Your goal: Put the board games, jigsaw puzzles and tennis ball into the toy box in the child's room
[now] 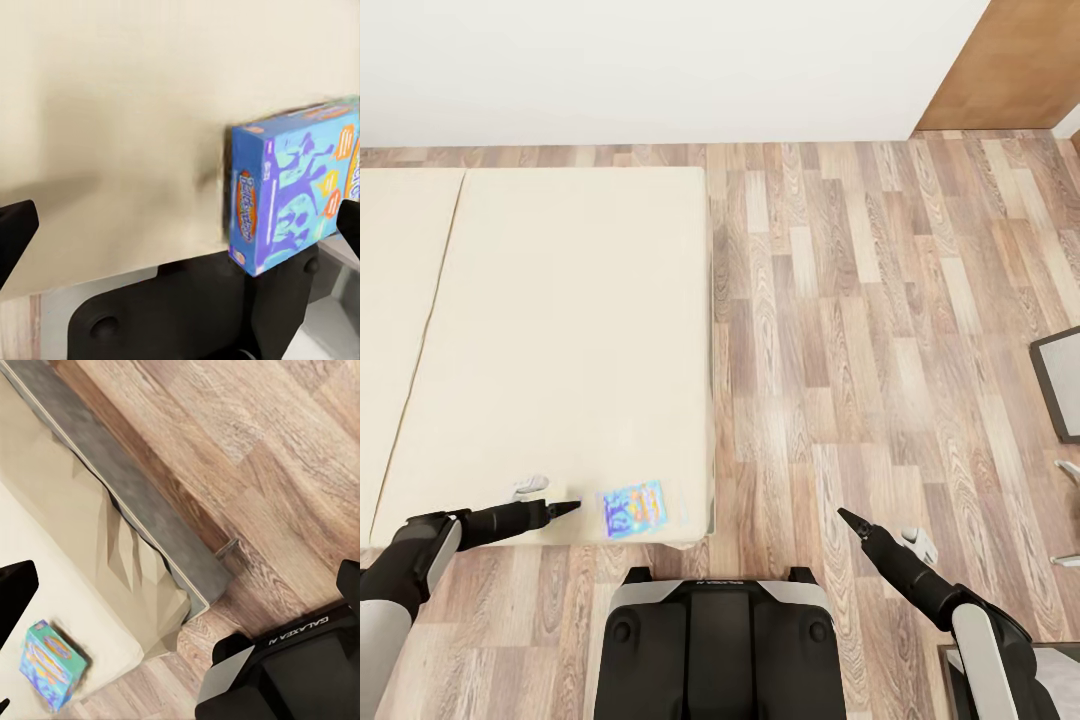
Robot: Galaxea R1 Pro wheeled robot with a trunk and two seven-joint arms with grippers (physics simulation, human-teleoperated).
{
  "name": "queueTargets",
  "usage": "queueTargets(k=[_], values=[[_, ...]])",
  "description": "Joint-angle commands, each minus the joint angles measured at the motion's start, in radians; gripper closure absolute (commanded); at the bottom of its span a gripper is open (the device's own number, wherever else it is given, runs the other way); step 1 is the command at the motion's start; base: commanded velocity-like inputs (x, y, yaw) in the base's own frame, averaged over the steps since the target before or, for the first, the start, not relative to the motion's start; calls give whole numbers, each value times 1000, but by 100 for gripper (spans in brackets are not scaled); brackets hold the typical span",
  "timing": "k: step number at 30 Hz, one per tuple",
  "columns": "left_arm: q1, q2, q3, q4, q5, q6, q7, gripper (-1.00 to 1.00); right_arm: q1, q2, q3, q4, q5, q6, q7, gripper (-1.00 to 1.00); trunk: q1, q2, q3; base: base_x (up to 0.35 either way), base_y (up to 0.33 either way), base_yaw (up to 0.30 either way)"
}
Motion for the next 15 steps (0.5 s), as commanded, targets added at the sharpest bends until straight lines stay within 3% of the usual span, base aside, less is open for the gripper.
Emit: queueTargets(k=[1, 15], values=[[0, 0, 2, 0, 2, 9, -3, -100, -1, 1, -3, -1, 1, 7, 4, -100, 1, -2, -1, 0, 0, 0], [0, -2, 1, 0, -5, 9, -4, -100, -1, 1, -3, -1, 1, 7, 4, -100, 1, -2, -1, 0, 0, 0]])
